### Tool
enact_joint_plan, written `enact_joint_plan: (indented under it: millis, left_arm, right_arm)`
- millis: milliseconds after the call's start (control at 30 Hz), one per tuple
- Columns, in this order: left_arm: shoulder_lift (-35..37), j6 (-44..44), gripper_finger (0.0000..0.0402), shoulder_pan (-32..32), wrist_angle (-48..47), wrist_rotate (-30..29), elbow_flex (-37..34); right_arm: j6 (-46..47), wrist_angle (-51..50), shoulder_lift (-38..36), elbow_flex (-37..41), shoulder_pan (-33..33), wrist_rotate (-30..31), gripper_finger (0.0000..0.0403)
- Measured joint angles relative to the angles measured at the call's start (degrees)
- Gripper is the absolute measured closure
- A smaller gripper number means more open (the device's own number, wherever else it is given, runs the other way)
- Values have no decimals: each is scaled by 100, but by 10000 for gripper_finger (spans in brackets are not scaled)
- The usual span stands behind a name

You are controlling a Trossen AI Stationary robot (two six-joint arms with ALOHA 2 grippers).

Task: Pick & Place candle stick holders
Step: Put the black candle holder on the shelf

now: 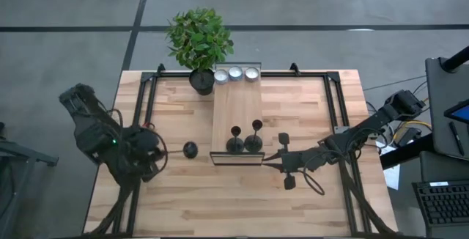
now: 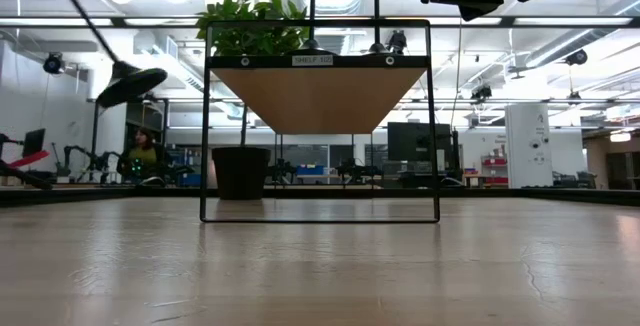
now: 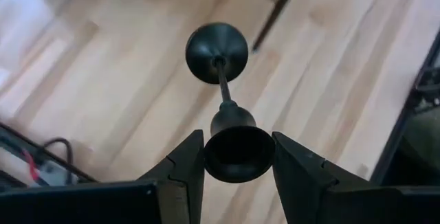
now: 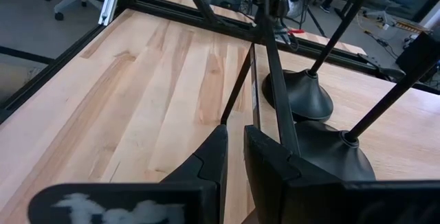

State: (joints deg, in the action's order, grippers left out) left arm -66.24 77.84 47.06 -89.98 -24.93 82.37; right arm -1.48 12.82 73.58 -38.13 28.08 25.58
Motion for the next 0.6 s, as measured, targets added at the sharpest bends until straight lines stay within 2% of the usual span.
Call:
enact_joint_plan:
  millis: [267,600]
  left_arm:
    - [-74,-1134,271,-678,-6,-364,589]
    - [-295,-2592,271,-1819,250,213,940]
  right_arm:
    - [-4,0,0,0,0,0,360]
    - [-4,0,0,0,0,0,360]
